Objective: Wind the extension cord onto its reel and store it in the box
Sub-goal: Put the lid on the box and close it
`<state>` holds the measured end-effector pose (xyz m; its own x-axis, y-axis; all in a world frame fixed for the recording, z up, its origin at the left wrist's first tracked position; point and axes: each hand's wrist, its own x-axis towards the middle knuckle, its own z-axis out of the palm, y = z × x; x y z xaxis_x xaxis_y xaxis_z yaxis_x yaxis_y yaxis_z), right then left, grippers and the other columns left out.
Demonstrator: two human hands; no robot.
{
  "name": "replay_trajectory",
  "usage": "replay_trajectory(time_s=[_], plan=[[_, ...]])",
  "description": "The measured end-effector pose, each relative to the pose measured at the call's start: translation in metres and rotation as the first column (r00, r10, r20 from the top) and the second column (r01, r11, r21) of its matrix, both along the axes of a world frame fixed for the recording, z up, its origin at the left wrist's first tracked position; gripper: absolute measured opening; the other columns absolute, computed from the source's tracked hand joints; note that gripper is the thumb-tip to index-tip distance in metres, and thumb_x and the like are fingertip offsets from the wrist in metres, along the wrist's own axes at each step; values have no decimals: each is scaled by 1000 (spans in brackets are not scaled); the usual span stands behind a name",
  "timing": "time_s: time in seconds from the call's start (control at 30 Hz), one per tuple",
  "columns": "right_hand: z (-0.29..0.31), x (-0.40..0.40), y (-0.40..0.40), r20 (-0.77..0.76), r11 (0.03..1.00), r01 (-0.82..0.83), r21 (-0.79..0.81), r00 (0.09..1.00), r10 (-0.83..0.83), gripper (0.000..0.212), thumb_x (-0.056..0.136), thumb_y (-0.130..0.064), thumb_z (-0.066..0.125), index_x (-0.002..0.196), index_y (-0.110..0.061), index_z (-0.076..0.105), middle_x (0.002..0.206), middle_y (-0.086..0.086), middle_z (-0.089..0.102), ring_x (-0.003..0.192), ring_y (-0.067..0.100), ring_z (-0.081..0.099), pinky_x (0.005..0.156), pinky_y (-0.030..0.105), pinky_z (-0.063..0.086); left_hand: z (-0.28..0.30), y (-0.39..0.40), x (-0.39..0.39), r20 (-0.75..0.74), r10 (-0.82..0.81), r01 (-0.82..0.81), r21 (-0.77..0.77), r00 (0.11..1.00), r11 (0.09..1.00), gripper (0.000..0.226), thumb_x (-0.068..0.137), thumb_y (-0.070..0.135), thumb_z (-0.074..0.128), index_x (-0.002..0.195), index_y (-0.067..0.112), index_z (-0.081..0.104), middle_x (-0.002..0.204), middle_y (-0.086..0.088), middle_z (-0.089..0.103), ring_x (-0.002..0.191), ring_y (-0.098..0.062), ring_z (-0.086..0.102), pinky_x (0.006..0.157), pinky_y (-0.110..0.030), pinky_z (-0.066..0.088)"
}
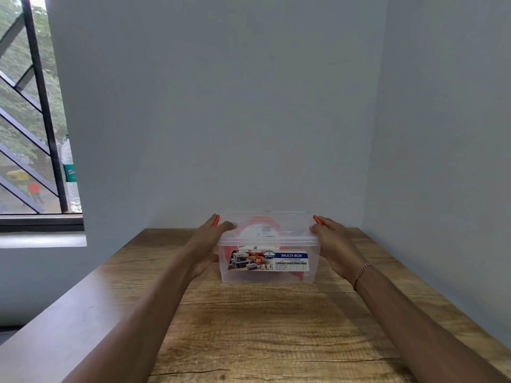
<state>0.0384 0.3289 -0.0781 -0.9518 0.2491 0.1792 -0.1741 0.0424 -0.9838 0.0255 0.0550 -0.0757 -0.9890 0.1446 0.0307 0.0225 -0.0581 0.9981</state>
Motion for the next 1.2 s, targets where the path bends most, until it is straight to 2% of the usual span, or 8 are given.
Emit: replay_trajectory(time_s=[0.07,0.17,0.27,0.4,0.53,0.67,0.9,1.2], plan=[[0,7,-1,-175,933,237,273,965,-194,26,95,-27,48,119,-22,56,125,4,59,98,15,58,82,34,53,-2,-8,1,22,-64,64,-30,998,997,121,68,29,89,157,32,8,165,-4,16,132,-41,47,97,-62,49],[-3,18,0,-515,632,514,581,832,-203,33,96,-45,44,122,-26,53,131,1,53,116,17,50,89,29,43,-2,-15,9,-127,-32,-33,-476,991,879,152,45,43,96,157,32,-7,166,-6,9,144,-38,31,113,-54,35],[-10,33,-6,-544,417,461,783,833,103,55,90,-65,39,131,-29,47,137,-3,50,126,14,43,105,34,36,0,-10,10,-411,2,-329,-726,911,604,145,47,57,92,158,26,5,164,-5,21,148,-31,26,117,-49,28],[-20,34,-10,-475,63,473,879,855,207,73,80,-69,49,140,-30,35,140,0,49,127,19,44,111,40,32,-1,9,13,-488,-61,-402,-776,870,486,103,64,52,86,150,24,36,163,-10,23,150,-27,22,118,-45,25],[-16,26,10,-485,56,483,874,860,157,67,78,-60,61,136,-32,42,137,-2,53,124,18,48,108,36,33,-6,32,13,-527,-107,-446,-797,843,408,93,74,55,78,151,23,37,167,-9,8,147,-33,29,116,-45,30],[-15,16,40,-456,36,455,890,884,106,67,77,-58,64,136,-35,42,139,-6,51,126,15,46,108,34,31,-9,66,-3,-598,-208,-513,-785,774,347,80,83,51,71,150,24,37,165,-10,14,148,-36,19,118,-48,25],[-11,-12,107,-380,44,378,925,925,25,68,80,-53,65,139,-34,39,143,-7,45,131,15,38,111,35,28,-14,140,-38,-646,-266,-527,-749,715,402,68,88,48,67,144,21,42,147,-6,46,138,-36,31,115,-45,30],[-5,-53,168,-358,49,363,930,929,-93,73,76,-49,72,139,-31,42,142,-5,48,130,18,40,110,34,26,-9,213,-76,-619,-292,-460,-759,729,461,63,89,45,67,141,18,44,140,-6,48,139,-32,33,117,-44,25]])
